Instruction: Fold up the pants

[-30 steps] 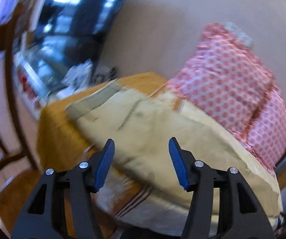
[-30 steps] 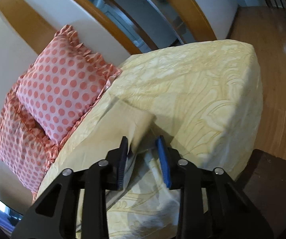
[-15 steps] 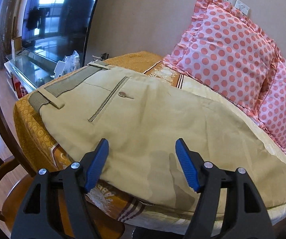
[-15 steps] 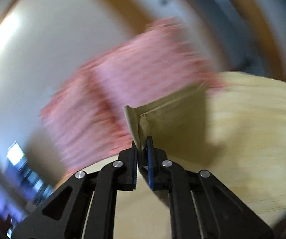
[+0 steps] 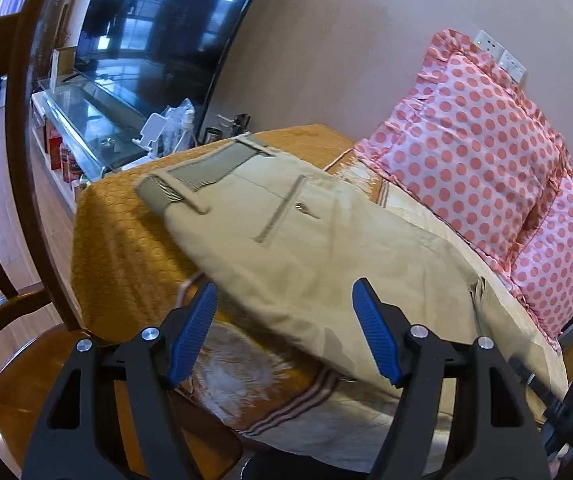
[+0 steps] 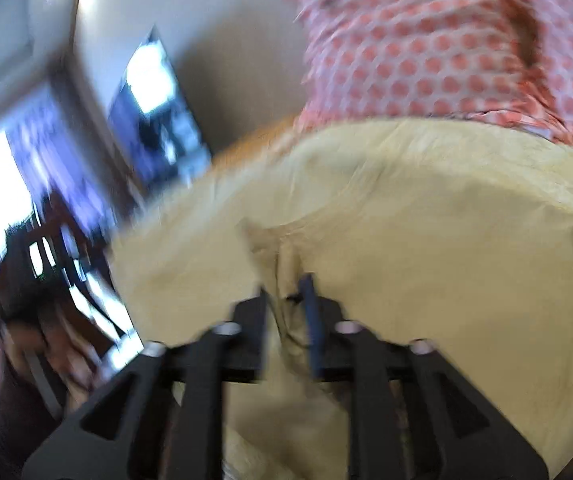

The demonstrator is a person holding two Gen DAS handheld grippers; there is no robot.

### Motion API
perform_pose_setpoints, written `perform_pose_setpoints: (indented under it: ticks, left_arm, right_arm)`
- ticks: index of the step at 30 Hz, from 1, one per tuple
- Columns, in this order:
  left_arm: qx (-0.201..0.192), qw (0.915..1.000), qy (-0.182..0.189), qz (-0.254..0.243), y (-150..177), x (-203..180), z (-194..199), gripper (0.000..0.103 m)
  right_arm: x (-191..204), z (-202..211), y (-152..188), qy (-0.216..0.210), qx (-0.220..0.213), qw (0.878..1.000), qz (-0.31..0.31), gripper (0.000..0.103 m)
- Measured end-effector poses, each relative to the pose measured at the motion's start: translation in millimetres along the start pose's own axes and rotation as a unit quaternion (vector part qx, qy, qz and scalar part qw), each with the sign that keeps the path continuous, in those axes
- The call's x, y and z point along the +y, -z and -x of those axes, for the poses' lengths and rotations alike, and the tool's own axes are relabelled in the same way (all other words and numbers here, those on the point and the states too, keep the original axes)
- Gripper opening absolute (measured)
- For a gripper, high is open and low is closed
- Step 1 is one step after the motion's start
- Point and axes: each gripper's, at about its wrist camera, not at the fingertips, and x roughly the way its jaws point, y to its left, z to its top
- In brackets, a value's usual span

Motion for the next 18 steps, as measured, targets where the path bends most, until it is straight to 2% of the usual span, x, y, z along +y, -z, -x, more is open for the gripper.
perform_pose_setpoints:
  ticks: [1, 4, 5, 6, 7, 8, 13, 18]
  left_arm:
    - [0.003, 1.0, 0.002, 0.005, 0, 3, -2, 0.071]
    - [0.008, 0.9992, 0.018, 0.035, 1, 14, -7, 0.072]
    - [0.006, 0.9989, 0.021, 0.041, 1, 16, -7, 0.072]
    - [0.002, 0.9988, 0.022, 0.044, 1, 16, -7, 0.072]
    - [-0.001, 0.9988, 0.022, 0.043, 1, 16, -7, 0.072]
    - [-0.002, 0.9989, 0.019, 0.042, -1, 16, -8, 0.072]
    - [-0.007, 0.9981, 0.008, 0.061, -10, 23, -17, 0.072]
    - [-0.008, 0.997, -0.001, 0.078, -22, 31, -29, 0.072]
  right_arm:
    - [9, -3, 8, -0.007, 0.021, 0.999, 0.031, 0.051]
    - [25, 13, 19, 0.002, -0.02, 0.998, 0.062, 0.066]
    - [23, 20, 19, 0.011, -0.043, 0.997, 0.06, 0.074]
    - [21, 20, 17, 0.018, -0.051, 0.997, 0.055, 0.078]
    - [18, 15, 17, 0.022, -0.034, 0.998, 0.049, 0.078]
    - [10, 2, 15, 0.024, 0.002, 0.999, 0.039, 0.079]
    - [12, 7, 28, 0.027, -0.016, 0.998, 0.052, 0.084]
    - [9, 2, 21, 0.014, -0.019, 0.999, 0.044, 0.085]
